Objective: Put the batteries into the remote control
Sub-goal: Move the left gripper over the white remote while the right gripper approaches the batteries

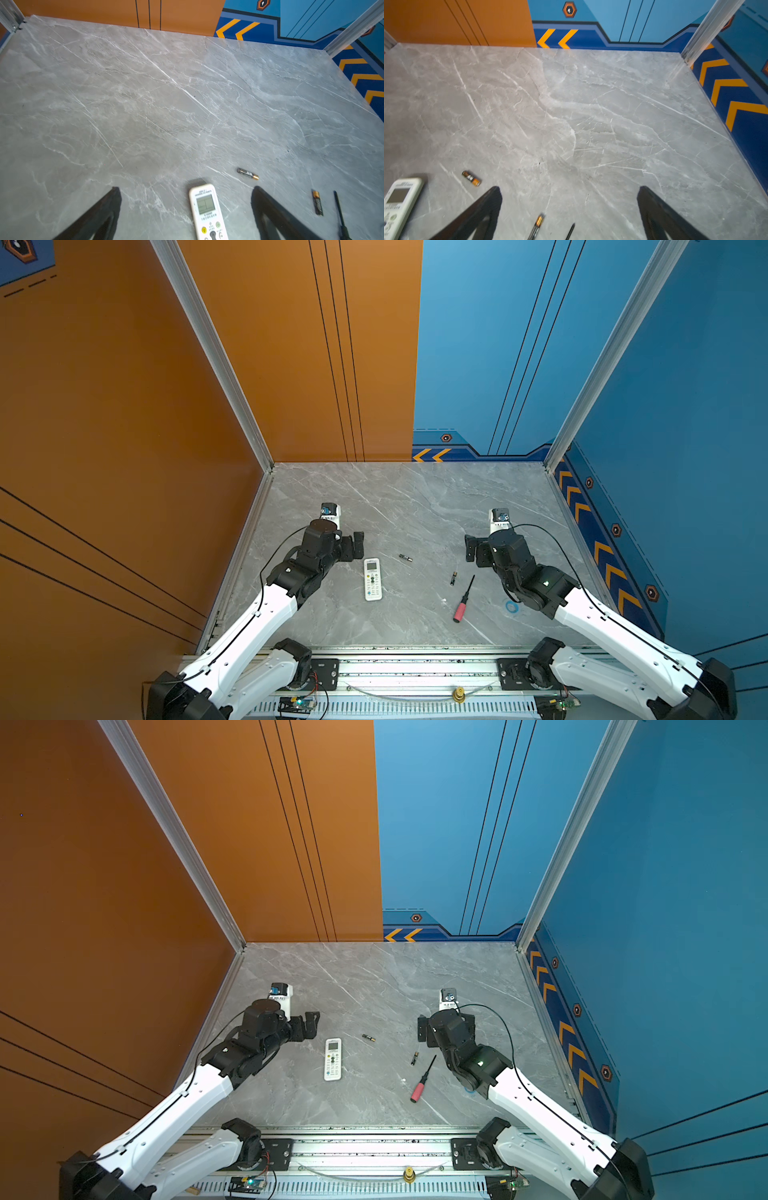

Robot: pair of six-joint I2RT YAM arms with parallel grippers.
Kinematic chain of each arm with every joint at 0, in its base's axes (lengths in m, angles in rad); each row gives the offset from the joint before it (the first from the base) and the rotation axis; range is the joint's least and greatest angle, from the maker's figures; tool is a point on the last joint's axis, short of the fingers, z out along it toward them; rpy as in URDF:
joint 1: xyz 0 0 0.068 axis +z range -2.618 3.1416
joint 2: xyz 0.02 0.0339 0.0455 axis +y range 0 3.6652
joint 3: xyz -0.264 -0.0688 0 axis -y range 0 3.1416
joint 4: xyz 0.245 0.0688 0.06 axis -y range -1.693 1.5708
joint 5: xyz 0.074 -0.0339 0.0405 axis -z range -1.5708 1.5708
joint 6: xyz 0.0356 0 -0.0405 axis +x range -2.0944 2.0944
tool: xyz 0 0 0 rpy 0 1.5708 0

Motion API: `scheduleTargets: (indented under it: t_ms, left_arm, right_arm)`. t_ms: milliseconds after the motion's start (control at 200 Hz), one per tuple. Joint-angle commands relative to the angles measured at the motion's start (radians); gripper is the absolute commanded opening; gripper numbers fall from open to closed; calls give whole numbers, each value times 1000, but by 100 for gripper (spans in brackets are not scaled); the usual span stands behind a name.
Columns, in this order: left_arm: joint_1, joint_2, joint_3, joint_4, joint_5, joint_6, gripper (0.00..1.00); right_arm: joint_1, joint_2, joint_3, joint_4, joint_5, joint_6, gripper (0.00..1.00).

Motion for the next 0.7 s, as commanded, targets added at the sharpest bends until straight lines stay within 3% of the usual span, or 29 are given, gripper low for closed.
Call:
scheduleTargets:
  t_ms: [0, 315, 696]
  left_arm:
    - [-24, -12, 20, -135, 50, -71, 98]
    - [-75, 39, 42, -229, 92, -119, 98]
    - [-82, 191, 97, -251, 81, -129, 98]
  right_arm:
    - [50, 2, 44, -110, -34, 20, 100]
    - [145, 92, 67, -122, -145, 0, 100]
    - [116, 189, 18, 95, -310, -86, 100]
